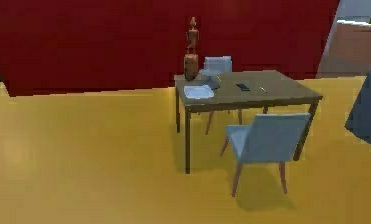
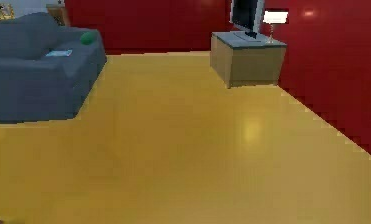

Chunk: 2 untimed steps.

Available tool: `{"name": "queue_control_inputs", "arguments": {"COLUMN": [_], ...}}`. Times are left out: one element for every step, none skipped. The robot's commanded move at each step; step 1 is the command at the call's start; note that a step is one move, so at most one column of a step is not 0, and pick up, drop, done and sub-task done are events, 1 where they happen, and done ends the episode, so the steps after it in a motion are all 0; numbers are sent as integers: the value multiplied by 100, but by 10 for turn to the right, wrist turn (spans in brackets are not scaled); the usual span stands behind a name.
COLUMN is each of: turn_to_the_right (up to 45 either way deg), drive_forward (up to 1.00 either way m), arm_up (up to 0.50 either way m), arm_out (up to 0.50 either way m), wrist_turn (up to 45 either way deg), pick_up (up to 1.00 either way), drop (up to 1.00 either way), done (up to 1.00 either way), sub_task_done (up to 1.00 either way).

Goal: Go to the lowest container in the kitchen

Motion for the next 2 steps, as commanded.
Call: {"name": "queue_control_inputs", "arguments": {"turn_to_the_right": [-210,0], "drive_forward": [0,100], "arm_up": [0,0], "arm_out": [0,0], "wrist_turn": [0,0], "pick_up": [0,0], "drop": [0,0], "done": [0,0], "sub_task_done": [0,0]}}
